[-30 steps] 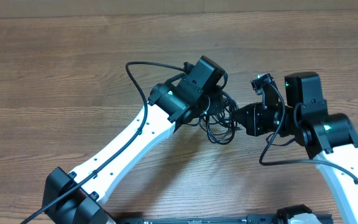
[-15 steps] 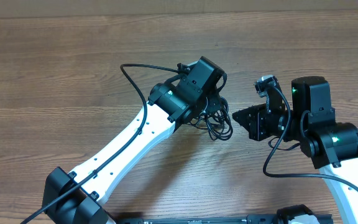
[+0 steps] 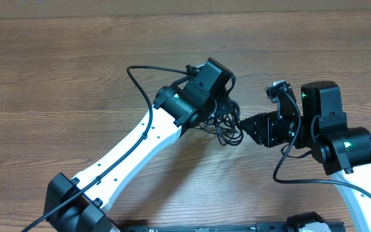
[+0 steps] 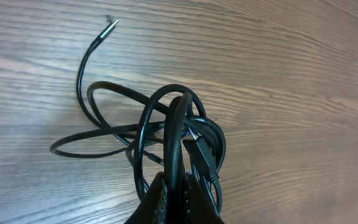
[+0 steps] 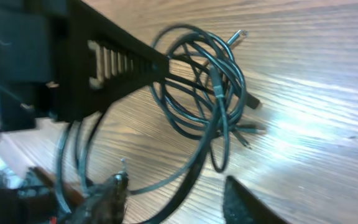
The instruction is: Untangle cables
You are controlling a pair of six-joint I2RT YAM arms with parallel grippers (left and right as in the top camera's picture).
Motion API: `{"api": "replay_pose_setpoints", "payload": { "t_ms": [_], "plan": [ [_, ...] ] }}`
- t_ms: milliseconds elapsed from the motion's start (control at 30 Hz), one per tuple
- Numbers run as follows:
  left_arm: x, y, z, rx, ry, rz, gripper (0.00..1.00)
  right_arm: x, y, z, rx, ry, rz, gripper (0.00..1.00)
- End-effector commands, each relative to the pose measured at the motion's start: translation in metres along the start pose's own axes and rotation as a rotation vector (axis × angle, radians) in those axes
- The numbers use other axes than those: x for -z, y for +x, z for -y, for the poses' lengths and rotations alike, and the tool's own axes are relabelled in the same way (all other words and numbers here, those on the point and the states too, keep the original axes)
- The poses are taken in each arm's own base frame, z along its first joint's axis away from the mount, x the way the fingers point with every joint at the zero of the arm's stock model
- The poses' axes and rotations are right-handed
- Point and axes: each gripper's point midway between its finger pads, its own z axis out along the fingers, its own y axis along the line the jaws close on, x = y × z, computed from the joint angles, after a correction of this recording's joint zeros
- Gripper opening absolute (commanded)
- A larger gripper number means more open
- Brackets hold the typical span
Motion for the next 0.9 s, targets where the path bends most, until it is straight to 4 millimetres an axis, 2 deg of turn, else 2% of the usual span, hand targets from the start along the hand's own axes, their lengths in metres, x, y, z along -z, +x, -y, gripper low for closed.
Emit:
{"api": "replay_pose_setpoints", "payload": {
  "t_ms": [0,167,433,600,867],
  "plan": [
    [0.003,0.003,0.009,-0.084,0.042,-0.017,0.04,0.001,-0.007,0.009,0.007,0.064,0.014,0.54],
    [0.004,0.007,0.019,-0.145,0.097,-0.043,0.04,-0.013,-0.003,0.017,-0.019,0.067,-0.039,0.54],
    [0.005,0.009,0.028,-0.185,0.146,-0.055,0.04,-0.037,0.006,0.028,-0.032,0.059,-0.137,0.40],
    [0.006,0.011,0.033,-0.196,0.174,-0.070,0.04,-0.041,0.006,0.030,-0.037,0.060,-0.147,0.34],
    [0.011,0.018,0.051,-0.231,0.271,-0.106,0.04,-0.042,0.006,0.031,-0.037,0.060,-0.147,0.30]
  ]
}}
